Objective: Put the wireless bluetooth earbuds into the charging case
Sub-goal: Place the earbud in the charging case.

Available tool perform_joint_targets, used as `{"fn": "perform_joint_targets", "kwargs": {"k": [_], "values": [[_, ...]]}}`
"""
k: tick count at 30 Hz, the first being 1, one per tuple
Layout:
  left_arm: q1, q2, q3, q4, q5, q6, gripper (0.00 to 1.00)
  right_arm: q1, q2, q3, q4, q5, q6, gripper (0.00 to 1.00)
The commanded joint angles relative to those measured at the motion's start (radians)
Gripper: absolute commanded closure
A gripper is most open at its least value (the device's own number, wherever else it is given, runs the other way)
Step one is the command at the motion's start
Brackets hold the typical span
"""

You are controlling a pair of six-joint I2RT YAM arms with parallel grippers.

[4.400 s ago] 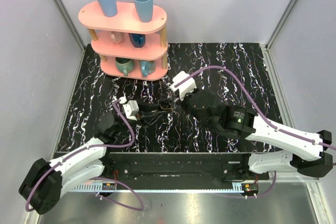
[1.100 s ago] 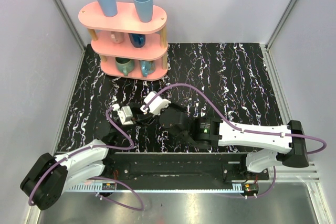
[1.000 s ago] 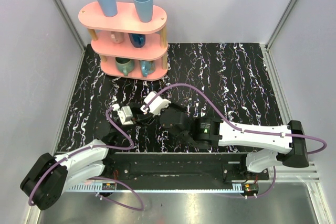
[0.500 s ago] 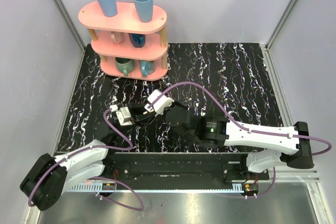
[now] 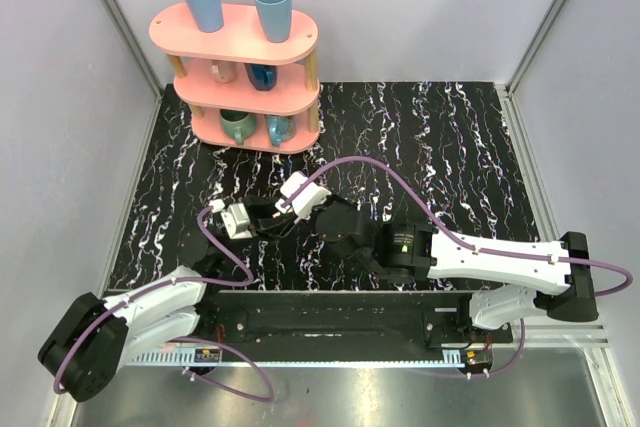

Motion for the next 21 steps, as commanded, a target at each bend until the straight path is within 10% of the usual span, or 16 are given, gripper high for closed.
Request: {"fn": "perform_joint_targets", "kwargs": {"k": [1,21], "values": [[0.001,-0.020,0.011,0.080,-0.020,0.006,1.00,0.007,-0.035,-0.001,0.024,-0.073,0.033,1.00],[0.001,-0.014,0.021,0.077,-0.038,0.006,1.00,0.009,-0.015,0.007,-0.056,-0.168,0.077,0.90]]}}
